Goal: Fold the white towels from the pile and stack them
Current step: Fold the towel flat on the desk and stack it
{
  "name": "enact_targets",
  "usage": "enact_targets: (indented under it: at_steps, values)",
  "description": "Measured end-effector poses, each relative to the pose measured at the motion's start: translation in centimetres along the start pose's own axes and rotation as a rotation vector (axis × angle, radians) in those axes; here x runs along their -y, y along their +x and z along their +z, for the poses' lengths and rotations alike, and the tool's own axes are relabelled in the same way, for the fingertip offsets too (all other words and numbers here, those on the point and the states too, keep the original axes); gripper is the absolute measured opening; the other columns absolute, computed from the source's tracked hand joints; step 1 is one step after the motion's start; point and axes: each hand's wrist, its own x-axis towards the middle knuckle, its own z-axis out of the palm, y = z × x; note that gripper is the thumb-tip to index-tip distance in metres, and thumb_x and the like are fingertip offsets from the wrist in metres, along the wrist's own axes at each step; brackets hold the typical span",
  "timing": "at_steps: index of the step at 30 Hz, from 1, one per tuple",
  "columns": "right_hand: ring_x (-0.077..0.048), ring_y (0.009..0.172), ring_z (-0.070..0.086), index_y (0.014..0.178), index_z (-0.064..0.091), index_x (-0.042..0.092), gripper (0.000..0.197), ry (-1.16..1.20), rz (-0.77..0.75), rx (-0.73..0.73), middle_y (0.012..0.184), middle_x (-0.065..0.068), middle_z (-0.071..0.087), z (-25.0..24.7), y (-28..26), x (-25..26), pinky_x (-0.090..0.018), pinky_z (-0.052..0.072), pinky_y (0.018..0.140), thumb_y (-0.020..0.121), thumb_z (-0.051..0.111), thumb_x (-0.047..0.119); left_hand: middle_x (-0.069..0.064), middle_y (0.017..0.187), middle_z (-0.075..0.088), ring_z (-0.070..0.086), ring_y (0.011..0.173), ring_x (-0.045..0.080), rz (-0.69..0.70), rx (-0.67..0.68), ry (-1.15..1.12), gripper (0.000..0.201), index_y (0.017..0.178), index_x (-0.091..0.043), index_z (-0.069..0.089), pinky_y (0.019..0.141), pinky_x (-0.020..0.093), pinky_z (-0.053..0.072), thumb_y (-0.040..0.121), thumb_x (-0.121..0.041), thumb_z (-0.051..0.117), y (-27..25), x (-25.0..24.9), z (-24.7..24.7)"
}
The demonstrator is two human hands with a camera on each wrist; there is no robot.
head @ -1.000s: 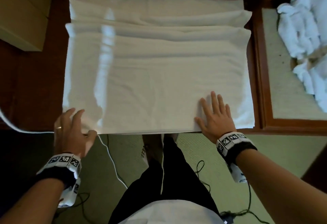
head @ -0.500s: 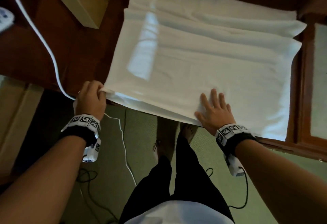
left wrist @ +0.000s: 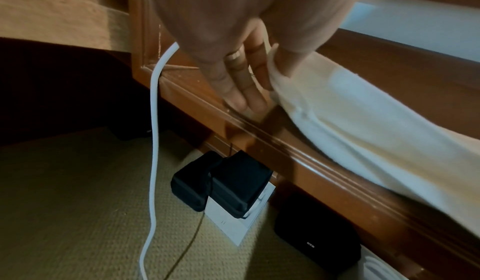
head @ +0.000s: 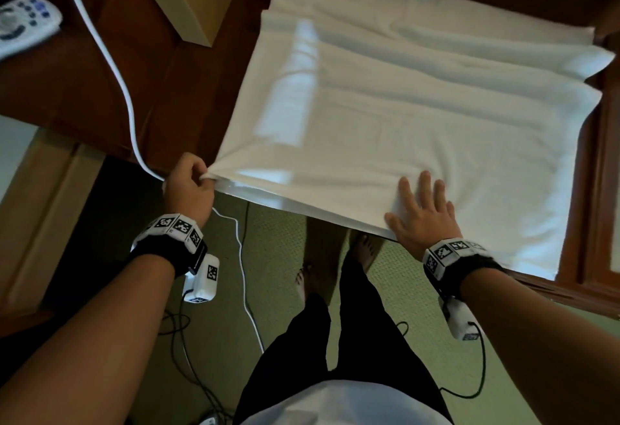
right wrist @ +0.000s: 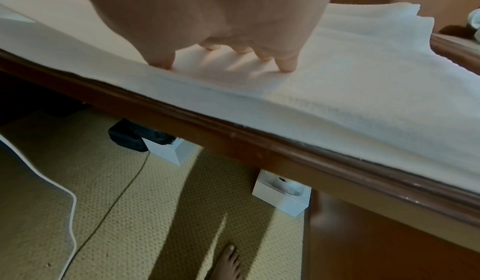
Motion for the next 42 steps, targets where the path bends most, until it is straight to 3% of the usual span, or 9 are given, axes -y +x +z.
enact_targets:
  at_steps: [9,12,16,18,23,27,30,33,42]
  values:
    - [-0.039,0.150,-0.011,0.156,-0.007,0.028,0.078,-0.011,0.003,0.018,0.163,-0.010,-0.021,-0.2,0.0,0.1,-0.059,0.015,0.118,0.097,0.033,0.059,0.003,0.062,0.029,0.027,0.057,0.019,-0.021,0.018,0.127,0.032,0.061,-0.011,0.030,0.057,0.030,0.028,0.073,0.016,0.042,0.7,1.9,-0.1]
    - [-0.039,0.149,-0.013,0.156,-0.008,0.028,0.078,-0.006,0.002,0.029,0.162,-0.010,-0.022,-0.2,0.0,0.0,-0.059,0.014,0.118,0.097,0.032,0.059,0.005,0.060,0.036,0.035,0.056,0.023,-0.017,0.071,0.169,0.031,0.062,-0.009,0.036,0.059,0.034,0.037,0.080,0.006,0.056,0.6,3.0,-0.8]
    - [-0.039,0.149,-0.013,0.156,-0.006,0.029,0.078,0.005,-0.002,0.041,0.163,-0.009,-0.021,-0.4,0.1,0.0,-0.058,0.014,0.118,0.097,0.034,0.059,0.004,0.094,0.058,0.057,0.083,0.026,0.014,0.388,0.351,0.039,0.095,-0.021,0.058,0.075,0.043,0.054,0.076,-0.043,0.083,0.5,3.4,-2.5]
    - [-0.037,0.150,-0.010,0.157,0.002,0.029,0.078,0.052,-0.007,0.039,0.164,-0.009,-0.016,-0.8,0.2,-0.1,-0.055,0.014,0.120,0.096,0.041,0.057,0.005,0.115,0.054,0.055,0.103,0.029,0.121,0.367,0.476,0.056,0.119,-0.023,0.055,0.084,0.047,0.051,0.078,-0.053,0.078,0.8,2.7,-2.2]
    - [-0.033,0.152,0.003,0.156,0.021,0.021,0.070,0.198,0.083,-0.168,0.165,-0.011,-0.001,-2.2,-0.3,-2.9,-0.047,0.015,0.122,0.098,0.047,0.049,0.010,0.136,0.053,0.050,0.122,0.036,0.431,0.315,0.501,0.065,0.135,-0.017,0.053,0.098,0.050,0.041,0.089,-0.063,0.045,0.7,-2.6,3.6]
    - [-0.035,0.151,-0.011,0.156,0.000,0.040,0.076,0.158,0.323,-0.009,0.164,-0.004,-0.019,-2.1,-1.4,-8.1,-0.061,0.010,0.119,0.094,0.037,0.066,0.003,0.167,0.010,0.011,0.151,0.034,0.399,0.493,0.719,0.082,0.157,-0.035,0.018,0.116,0.059,0.020,0.089,-0.077,0.037,1.5,-5.4,8.7]
    - [-0.034,0.148,-0.022,0.149,-0.017,0.050,0.085,0.193,0.342,0.139,0.158,0.008,-0.033,-1.6,-2.3,-11.5,-0.069,0.005,0.115,0.085,0.030,0.081,-0.003,0.164,-0.025,-0.013,0.152,0.036,0.315,0.574,0.864,0.097,0.154,-0.047,-0.011,0.117,0.066,0.007,0.077,-0.091,0.029,3.3,-5.6,10.1]
    - [-0.034,0.146,-0.028,0.146,-0.021,0.052,0.089,0.189,0.280,0.164,0.155,0.012,-0.039,-1.8,-1.7,-13.0,-0.070,0.003,0.112,0.080,0.028,0.087,-0.003,0.161,-0.033,-0.018,0.151,0.038,0.327,0.622,0.911,0.106,0.151,-0.049,-0.020,0.118,0.067,0.006,0.067,-0.097,0.023,5.7,-6.7,10.8]
    - [-0.033,0.151,-0.013,0.156,0.001,0.035,0.089,0.189,0.249,-0.043,0.163,-0.002,-0.021,-5.9,3.9,-14.6,-0.065,0.009,0.117,0.087,0.039,0.076,0.003,0.168,-0.005,0.000,0.154,0.030,0.429,0.442,0.741,0.111,0.159,-0.033,0.007,0.120,0.062,0.009,0.072,-0.088,0.045,8.5,-11.7,12.4]
